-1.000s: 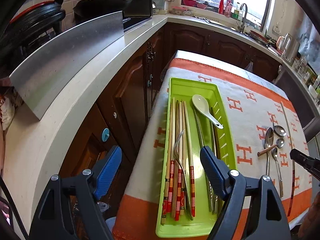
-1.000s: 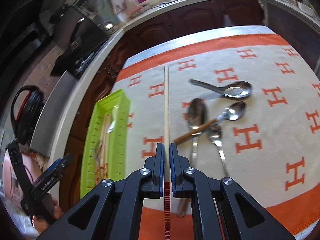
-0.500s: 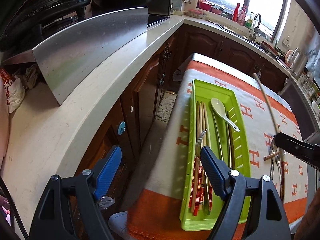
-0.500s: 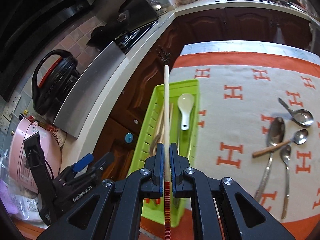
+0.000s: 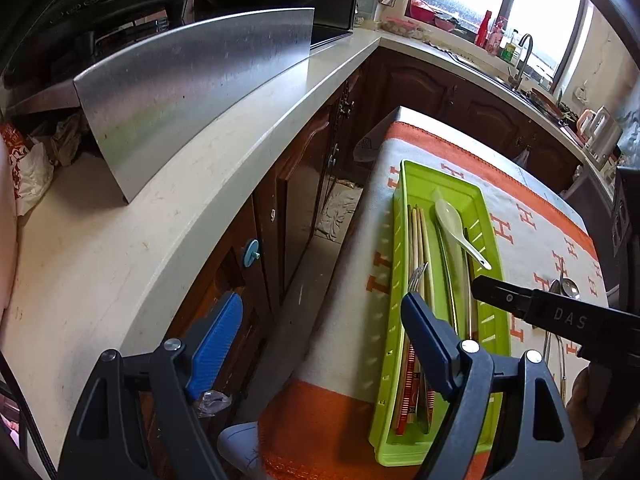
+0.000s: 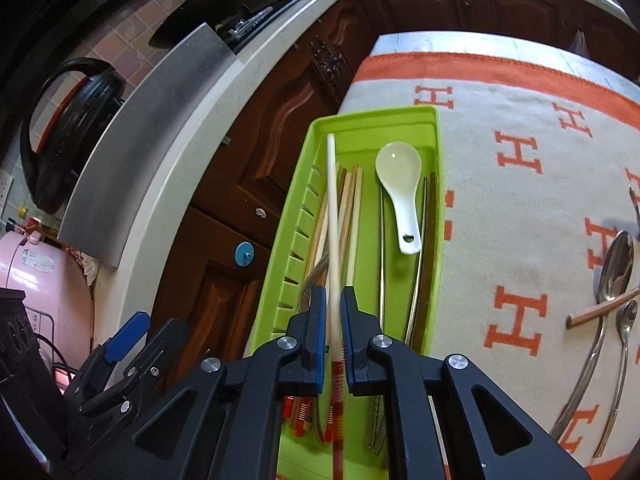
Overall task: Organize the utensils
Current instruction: 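Lower both held chopsticks into the green tray and open both tools, then move both open tools back over the remaining steel spoons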
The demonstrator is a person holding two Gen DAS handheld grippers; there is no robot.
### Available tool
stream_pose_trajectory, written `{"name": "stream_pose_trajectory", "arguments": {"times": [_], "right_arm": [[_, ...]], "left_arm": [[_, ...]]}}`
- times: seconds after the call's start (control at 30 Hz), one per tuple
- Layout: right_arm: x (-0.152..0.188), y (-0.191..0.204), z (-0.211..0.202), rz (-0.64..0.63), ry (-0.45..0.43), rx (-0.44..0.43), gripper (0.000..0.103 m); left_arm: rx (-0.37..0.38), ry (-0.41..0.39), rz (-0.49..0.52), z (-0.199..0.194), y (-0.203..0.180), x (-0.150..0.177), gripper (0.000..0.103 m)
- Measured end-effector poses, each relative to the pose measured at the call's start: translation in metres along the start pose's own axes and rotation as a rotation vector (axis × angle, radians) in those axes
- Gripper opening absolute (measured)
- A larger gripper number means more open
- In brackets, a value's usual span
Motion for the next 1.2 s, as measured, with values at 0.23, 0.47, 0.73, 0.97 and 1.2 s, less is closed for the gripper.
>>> {"name": "stream_pose_trajectory", "arguments": {"times": [0.23,0.47,0.73,0.97,1.2], "right_arm": [[0.008,-0.008,-0.007,0.013,-0.001,-0.022,0.015],[0.023,-0.022,-0.034,-0.014,-0.033,-0.008,0.015],[0.041,-0.046,-0.065,-0.046,-0.078,0.022,0.015],[0.061,-0.085,-0.090,-0.015,-0.106,0.025,0.018],[0.073,-0.150,-0.115,0.083,-0.135,0.018,0.021]], "left_arm": [[-0.005,0.005,-0.001,0.003,-0.002,0.002,0.081],[-0.005,0.013,0.014,0.002,-0.012,0.005,0.081],[0.007,0.009,0.066,-0.010,-0.036,0.010,0.081],[0.036,0.024,0.147,-0.018,-0.077,0.019,0.081],[0.068,0.044,0.257,-0.021,-0.136,0.027,0.081]]}}
Point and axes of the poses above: each gripper's, at about its wrist camera, not at the fingertips, and z roughly the way its jaws point, y to its left, x to its underside, the point moved 10 cm from there along z, roughly the way its jaws point, and after that the axes turned 1 degree about y, right-handed, at the moved point
